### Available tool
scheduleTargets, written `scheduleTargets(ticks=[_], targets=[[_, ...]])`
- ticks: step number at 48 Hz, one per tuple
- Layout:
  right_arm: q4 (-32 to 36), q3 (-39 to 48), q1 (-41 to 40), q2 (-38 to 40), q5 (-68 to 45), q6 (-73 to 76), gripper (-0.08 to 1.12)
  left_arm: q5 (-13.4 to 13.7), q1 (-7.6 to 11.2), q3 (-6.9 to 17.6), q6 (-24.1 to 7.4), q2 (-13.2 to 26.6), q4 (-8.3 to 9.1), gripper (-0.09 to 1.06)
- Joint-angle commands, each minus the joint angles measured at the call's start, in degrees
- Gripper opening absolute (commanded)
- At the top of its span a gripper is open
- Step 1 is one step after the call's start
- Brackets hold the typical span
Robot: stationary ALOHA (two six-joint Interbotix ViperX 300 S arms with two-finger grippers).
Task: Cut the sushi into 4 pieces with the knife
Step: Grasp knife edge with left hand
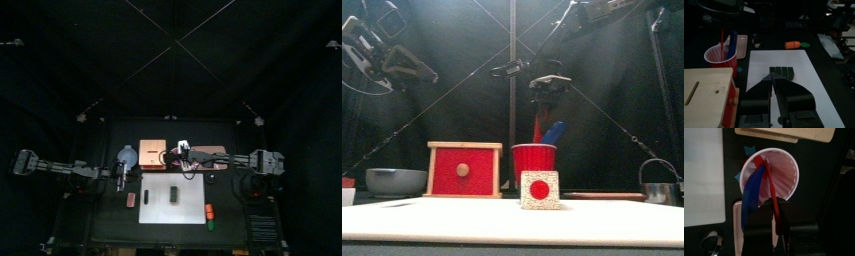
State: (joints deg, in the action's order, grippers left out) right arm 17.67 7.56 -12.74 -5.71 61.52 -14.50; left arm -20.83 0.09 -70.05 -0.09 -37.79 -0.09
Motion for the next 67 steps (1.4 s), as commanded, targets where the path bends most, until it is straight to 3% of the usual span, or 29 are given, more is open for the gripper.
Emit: scheduleTargets(ticks=[1,19,36,44,58,67], targets=[[-1.8,-2.9,-1.6,1.1,1.6,-0.2,0.26,-0.5,-0.18,0.7,0.0,0.1,0.0,0.49],[-4.8,-6.8,-2.6,6.2,3.1,0.0,0.26,-0.6,-0.26,0.4,0.0,0.0,-0.35,0.49],[-6.1,-3.8,-0.1,21.3,-2.4,1.9,0.25,-1.1,-1.14,0.4,0.0,0.0,-2.11,0.49],[-9.5,3.9,1.0,28.8,-14.1,6.2,0.25,-3.8,-1.93,0.4,-0.1,0.0,-2.37,0.49],[-12.4,28.1,3.7,40.5,-43.2,11.5,0.25,-12.2,-2.2,0.4,-0.1,0.1,-2.46,0.53],[-19.0,38.0,5.1,41.6,-57.3,11.2,0.25,-13.0,-2.2,1.8,-0.1,0.4,-2.37,0.67]])
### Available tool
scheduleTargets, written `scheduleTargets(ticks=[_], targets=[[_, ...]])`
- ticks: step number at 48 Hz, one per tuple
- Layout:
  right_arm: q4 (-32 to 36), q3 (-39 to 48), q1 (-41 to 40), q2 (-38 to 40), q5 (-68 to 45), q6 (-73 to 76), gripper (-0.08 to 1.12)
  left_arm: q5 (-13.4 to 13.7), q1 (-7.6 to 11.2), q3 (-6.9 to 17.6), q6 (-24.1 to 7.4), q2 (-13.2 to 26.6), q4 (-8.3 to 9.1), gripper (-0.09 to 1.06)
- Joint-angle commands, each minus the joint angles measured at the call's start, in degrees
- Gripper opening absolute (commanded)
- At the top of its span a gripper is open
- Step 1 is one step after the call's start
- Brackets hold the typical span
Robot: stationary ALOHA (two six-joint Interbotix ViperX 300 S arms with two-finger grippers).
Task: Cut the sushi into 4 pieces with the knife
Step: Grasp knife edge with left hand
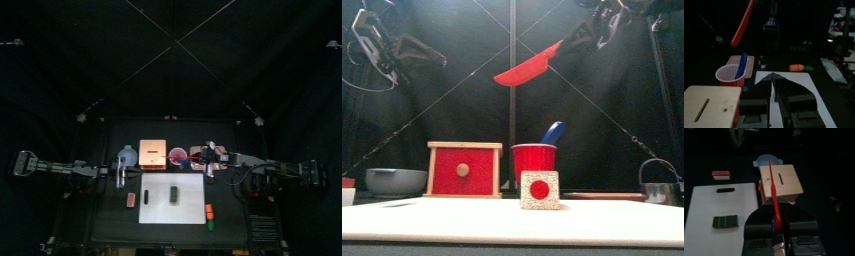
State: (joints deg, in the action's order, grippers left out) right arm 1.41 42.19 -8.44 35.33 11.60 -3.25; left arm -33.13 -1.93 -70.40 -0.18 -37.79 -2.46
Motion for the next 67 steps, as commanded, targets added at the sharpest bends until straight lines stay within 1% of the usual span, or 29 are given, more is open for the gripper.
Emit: scheduleTargets(ticks=[1,5,10,14,16,24,29,35,38,45,52,59,67], targets=[[-3.2,4.0,1.0,0.4,-8.8,0.0,0.25,-0.7,-0.18,2.4,0.0,0.5,0.0,0.69],[-4.6,6.6,1.7,-0.4,-13.8,0.1,0.25,-0.7,0.0,3.1,0.0,1.3,0.0,0.79],[-5.6,9.1,3.2,-1.5,-18.3,0.1,0.25,-0.7,0.35,4.0,0.1,3.3,-0.09,0.9],[-5.9,10.1,4.7,-2.7,-20.5,0.2,0.25,-0.7,0.35,5.1,-0.1,6.2,-0.09,0.95],[-6.0,10.2,4.8,-3.4,-21.4,0.2,0.25,-0.7,0.35,5.8,-0.2,7.6,0.0,0.96],[-6.4,9.4,5.2,-6.1,-22.1,0.1,0.25,-0.7,-0.09,8.9,-0.3,13.6,0.09,0.96],[-6.1,8.6,5.2,-7.4,-22.1,0.0,0.25,-0.8,-0.79,10.8,-0.4,17.7,0.18,0.95],[-6.0,8.3,4.8,-8.3,-22.2,-0.1,0.25,-1.0,-1.14,12.7,-0.4,21.2,1.23,0.95],[-5.9,8.3,4.7,-8.6,-22.2,-0.1,0.25,-1.0,-1.58,13.6,-0.4,22.8,1.32,0.95],[-5.9,8.3,4.8,-8.6,-22.2,0.0,0.25,-1.1,-2.64,15.1,-0.4,25.0,1.23,0.95],[-5.9,8.3,4.8,-8.6,-22.2,0.0,0.25,-1.1,-2.99,16.3,-0.4,27.2,1.41,0.94],[-5.9,8.3,4.7,-8.6,-22.2,0.0,0.25,-1.1,-3.08,17.1,-0.4,28.4,1.41,0.88],[-5.9,8.4,4.8,-8.7,-22.3,0.0,0.25,-1.1,-3.43,16.9,-0.4,28.0,1.41,0.78]])
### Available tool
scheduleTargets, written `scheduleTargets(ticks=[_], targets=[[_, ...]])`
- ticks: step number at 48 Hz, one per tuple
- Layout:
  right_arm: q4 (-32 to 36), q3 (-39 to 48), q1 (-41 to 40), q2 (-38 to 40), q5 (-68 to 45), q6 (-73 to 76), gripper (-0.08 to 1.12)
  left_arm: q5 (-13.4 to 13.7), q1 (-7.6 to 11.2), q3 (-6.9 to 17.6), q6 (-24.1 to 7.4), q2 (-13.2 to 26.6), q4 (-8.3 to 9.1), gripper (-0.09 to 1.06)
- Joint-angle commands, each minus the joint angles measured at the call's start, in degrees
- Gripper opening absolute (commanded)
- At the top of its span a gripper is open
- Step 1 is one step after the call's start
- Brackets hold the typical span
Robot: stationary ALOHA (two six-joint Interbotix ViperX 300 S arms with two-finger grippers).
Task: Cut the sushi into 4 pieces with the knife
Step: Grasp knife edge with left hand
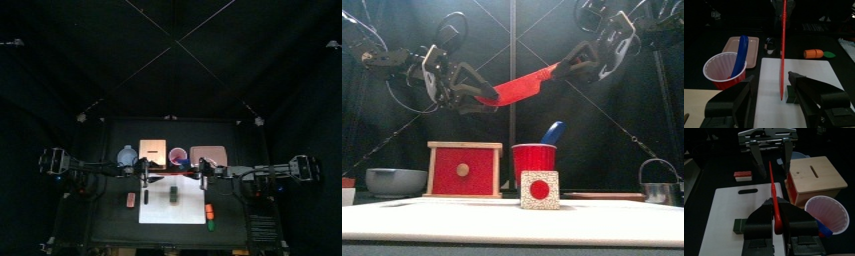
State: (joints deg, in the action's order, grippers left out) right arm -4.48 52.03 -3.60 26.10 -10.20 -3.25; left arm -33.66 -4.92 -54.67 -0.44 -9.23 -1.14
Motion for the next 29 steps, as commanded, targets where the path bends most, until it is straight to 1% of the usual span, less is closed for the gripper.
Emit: scheduleTargets(ticks=[1,10,15,24,29], targets=[[0.0,-1.4,0.0,0.6,-0.5,0.1,0.25,-0.5,-0.44,1.1,-0.1,-0.5,0.18,0.77],[0.0,-1.5,-0.1,0.5,-0.5,0.0,0.25,-0.6,-0.44,1.0,-0.1,-0.8,0.53,0.68],[-0.3,-1.4,-0.1,0.5,-0.4,0.1,0.25,-0.6,-0.44,0.9,-0.1,-0.8,1.32,0.58],[-1.8,-1.7,0.6,-1.6,1.8,0.3,0.25,-0.6,-0.44,0.9,-0.1,-0.8,3.52,0.35],[-3.0,-2.0,0.9,-3.4,4.0,0.2,0.25,-0.6,-0.18,0.7,0.0,-0.7,4.04,0.27]])
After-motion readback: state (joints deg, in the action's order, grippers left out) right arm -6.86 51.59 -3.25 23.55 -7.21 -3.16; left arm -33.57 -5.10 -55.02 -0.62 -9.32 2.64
